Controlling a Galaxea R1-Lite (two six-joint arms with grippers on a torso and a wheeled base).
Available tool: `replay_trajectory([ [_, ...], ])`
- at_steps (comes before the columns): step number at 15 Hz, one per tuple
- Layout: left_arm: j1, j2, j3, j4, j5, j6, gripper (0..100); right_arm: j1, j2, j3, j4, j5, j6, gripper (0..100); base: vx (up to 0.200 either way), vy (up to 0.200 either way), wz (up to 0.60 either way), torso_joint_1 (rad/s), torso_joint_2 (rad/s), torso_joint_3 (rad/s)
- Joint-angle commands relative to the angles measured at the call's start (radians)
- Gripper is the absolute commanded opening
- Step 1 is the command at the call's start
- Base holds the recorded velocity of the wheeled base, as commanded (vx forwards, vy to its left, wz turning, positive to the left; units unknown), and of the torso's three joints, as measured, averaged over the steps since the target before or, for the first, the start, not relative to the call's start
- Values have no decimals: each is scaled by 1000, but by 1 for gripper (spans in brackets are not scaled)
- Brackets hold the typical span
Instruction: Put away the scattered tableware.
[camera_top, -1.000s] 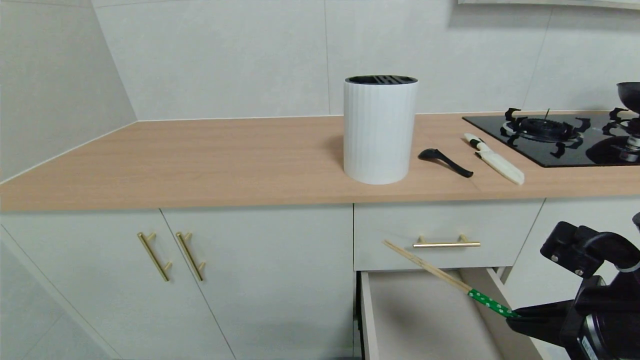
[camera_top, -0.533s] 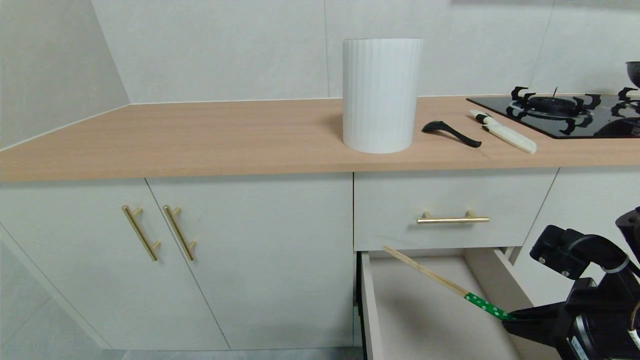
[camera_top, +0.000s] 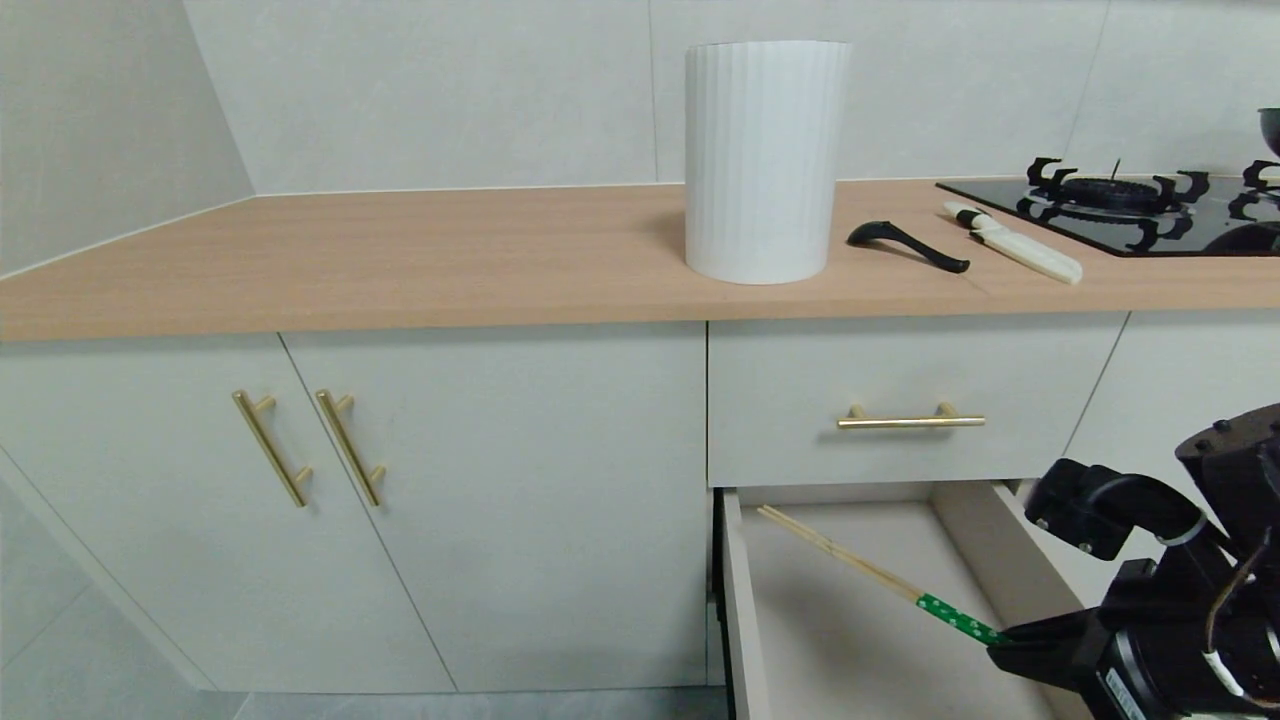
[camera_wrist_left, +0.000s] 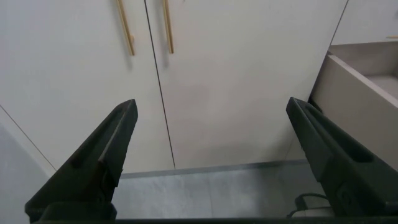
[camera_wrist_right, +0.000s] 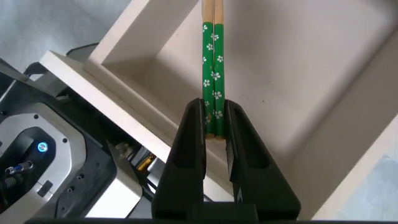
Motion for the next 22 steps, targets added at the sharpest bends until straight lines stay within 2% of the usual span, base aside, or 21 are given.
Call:
replay_trajectory([
  [1,0,0,0,1,0,0,100,-7,106,-6,-20,-2,3,0,0,0,0,0,0,0],
  [4,0,0,0,-1,0,0,100,-56,293,-52,-34,-8,43,0,0,0,0,0,0,0],
  [6,0,0,0,-1,0,0,100,-59,425,-131,-34,-9,188,0,0,0,0,0,0,0],
  [8,0,0,0,1,0,0,100,-59,518,-196,-42,-17,257,0,0,0,0,0,0,0],
  [9,0,0,0,1,0,0,100,-55,563,-217,-99,-23,339,0,0,0,0,0,0,0],
  [11,0,0,0,1,0,0,100,-52,616,-208,-231,-52,422,0,0,0,0,0,0,0],
  [15,0,0,0,1,0,0,100,1,755,-243,-297,-173,516,0,0,0,0,0,0,0],
  [22,0,0,0,1,0,0,100,24,843,-249,-327,-178,546,0,0,0,0,0,0,0],
])
